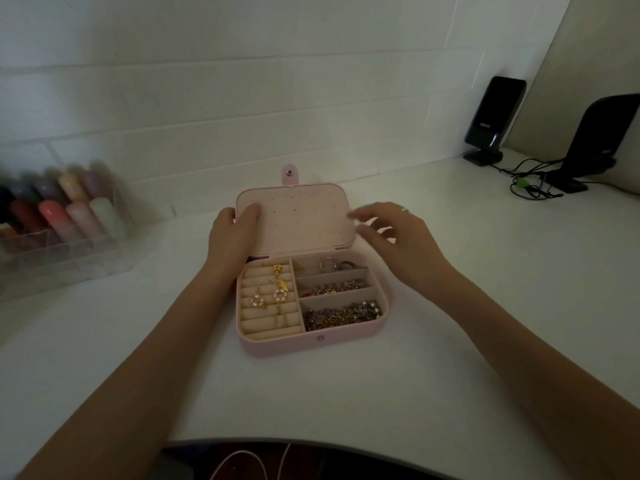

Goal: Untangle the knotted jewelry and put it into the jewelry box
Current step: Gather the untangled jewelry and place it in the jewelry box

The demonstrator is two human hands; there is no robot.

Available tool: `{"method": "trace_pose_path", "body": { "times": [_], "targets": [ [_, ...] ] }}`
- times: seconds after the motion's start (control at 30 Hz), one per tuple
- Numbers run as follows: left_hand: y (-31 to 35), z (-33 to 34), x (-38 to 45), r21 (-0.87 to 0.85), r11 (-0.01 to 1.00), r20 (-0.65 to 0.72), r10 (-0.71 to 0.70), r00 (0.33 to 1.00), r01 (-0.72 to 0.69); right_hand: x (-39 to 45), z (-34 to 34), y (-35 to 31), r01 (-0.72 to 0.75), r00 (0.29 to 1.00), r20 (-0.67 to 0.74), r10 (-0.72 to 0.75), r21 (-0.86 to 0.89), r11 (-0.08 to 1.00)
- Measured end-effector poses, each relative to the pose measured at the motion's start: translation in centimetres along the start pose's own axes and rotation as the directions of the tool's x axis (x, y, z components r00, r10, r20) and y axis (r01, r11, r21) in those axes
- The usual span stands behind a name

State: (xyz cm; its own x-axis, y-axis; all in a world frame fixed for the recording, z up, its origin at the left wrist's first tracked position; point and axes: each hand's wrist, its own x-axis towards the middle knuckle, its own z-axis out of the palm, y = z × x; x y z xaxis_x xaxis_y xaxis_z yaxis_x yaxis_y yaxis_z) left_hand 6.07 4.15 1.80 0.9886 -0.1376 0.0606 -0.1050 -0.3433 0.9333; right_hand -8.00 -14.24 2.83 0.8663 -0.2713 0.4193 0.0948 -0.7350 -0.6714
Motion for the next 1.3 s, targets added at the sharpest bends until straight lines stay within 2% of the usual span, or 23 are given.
{"method": "trace_pose_path", "body": {
  "times": [0.03, 0.1, 0.17, 0.23, 0.3, 0.4, 0.47, 0.53, 0.6, 0.67, 0.73, 0.8, 0.87, 0.93, 1.0, 1.07, 1.1, 1.2, 1.3],
  "targets": [
    [0.1, 0.1, -0.3, -0.028, 0.998, 0.000, 0.048, 0.999, -0.048, 0.1, -0.1, 0.2, -0.111, 0.994, -0.004, 0.111, 0.040, 0.993],
    [0.3, 0.4, -1.1, -0.083, 0.982, 0.024, 0.173, 0.985, -0.171, 0.1, -0.1, 0.6, -0.302, 0.953, 0.086, 0.289, 0.226, 0.926],
    [0.7, 0.6, -1.9, -0.167, 0.954, 0.087, 0.265, 0.960, -0.248, 0.0, -0.2, 0.9, -0.358, 0.934, 0.152, 0.324, 0.394, 0.847],
    [0.8, 0.7, -2.1, -0.272, 0.923, 0.157, 0.321, 0.934, -0.271, 0.1, -0.5, 1.2, -0.306, 0.951, 0.117, 0.287, 0.501, 0.810],
    [0.9, 0.5, -2.0, -0.380, 0.888, 0.213, 0.357, 0.910, -0.259, 0.3, -0.8, 1.4, -0.215, 0.970, 0.019, 0.242, 0.528, 0.822],
    [1.3, 0.1, -1.8, -0.506, 0.834, 0.246, 0.387, 0.889, -0.223, 0.6, -1.1, 1.5, -0.104, 0.978, -0.115, 0.172, 0.443, 0.890],
    [1.5, -0.3, -1.7, -0.585, 0.791, 0.259, 0.389, 0.884, -0.177, 0.7, -1.5, 1.7, -0.061, 0.980, -0.148, 0.134, 0.419, 0.906],
    [1.3, -0.8, -1.3, -0.627, 0.763, 0.318, 0.434, 0.843, -0.156, 0.9, -2.3, 2.0, -0.035, 0.987, -0.135, 0.090, 0.365, 0.930],
    [1.0, -1.2, -1.3, -0.598, 0.781, 0.398, 0.483, 0.780, -0.178, 0.9, -3.3, 2.5, 0.013, 0.994, -0.110, 0.016, 0.255, 0.967],
    [0.9, -1.5, -1.1, -0.530, 0.819, 0.444, 0.488, 0.751, -0.220, 0.9, -4.2, 3.0, 0.088, 0.995, -0.061, -0.081, 0.113, 0.990],
    [0.9, -1.8, -1.1, -0.434, 0.863, 0.503, 0.470, 0.726, -0.257, 0.8, -5.1, 3.4, 0.124, 0.990, 0.068, -0.121, -0.049, 0.991],
    [1.0, -2.1, -1.3, -0.351, 0.892, 0.554, 0.443, 0.705, -0.285, 0.7, -6.0, 3.5, 0.140, 0.972, 0.214, -0.098, -0.192, 0.971],
    [1.3, -2.0, -1.5, -0.342, 0.900, 0.555, 0.427, 0.714, -0.271, 0.7, -6.7, 3.4, 0.128, 0.968, 0.242, -0.071, -0.228, 0.965],
    [1.5, -1.9, -1.9, -0.324, 0.911, 0.567, 0.403, 0.719, -0.254, 0.8, -6.7, 2.7, 0.100, 0.974, 0.217, -0.059, -0.180, 0.979],
    [1.4, -1.7, -2.0, -0.139, 0.945, 0.695, 0.306, 0.650, -0.296, 0.6, -5.9, 1.8, -0.011, 0.945, 0.324, 0.040, -0.092, 0.996],
    [0.8, -1.2, -2.5, 0.061, 0.930, 0.778, 0.183, 0.601, -0.362, 0.1, -4.9, 1.2, -0.091, 0.871, 0.472, 0.135, -0.115, 0.989],
    [0.6, -1.0, -2.7, 0.093, 0.916, 0.781, 0.176, 0.600, -0.390, 0.0, -4.4, 1.1, -0.090, 0.853, 0.500, 0.151, -0.144, 0.985],
    [0.3, -0.2, -3.0, 0.056, 0.919, 0.726, 0.231, 0.648, -0.391, -0.2, -4.0, 0.6, -0.114, 0.855, 0.485, 0.182, -0.165, 0.980],
    [0.2, -0.1, -2.9, 0.051, 0.924, 0.705, 0.236, 0.669, -0.380, -0.7, -3.6, 0.2, 0.010, 0.855, 0.486, 0.182, -0.365, 0.931]
  ]
}}
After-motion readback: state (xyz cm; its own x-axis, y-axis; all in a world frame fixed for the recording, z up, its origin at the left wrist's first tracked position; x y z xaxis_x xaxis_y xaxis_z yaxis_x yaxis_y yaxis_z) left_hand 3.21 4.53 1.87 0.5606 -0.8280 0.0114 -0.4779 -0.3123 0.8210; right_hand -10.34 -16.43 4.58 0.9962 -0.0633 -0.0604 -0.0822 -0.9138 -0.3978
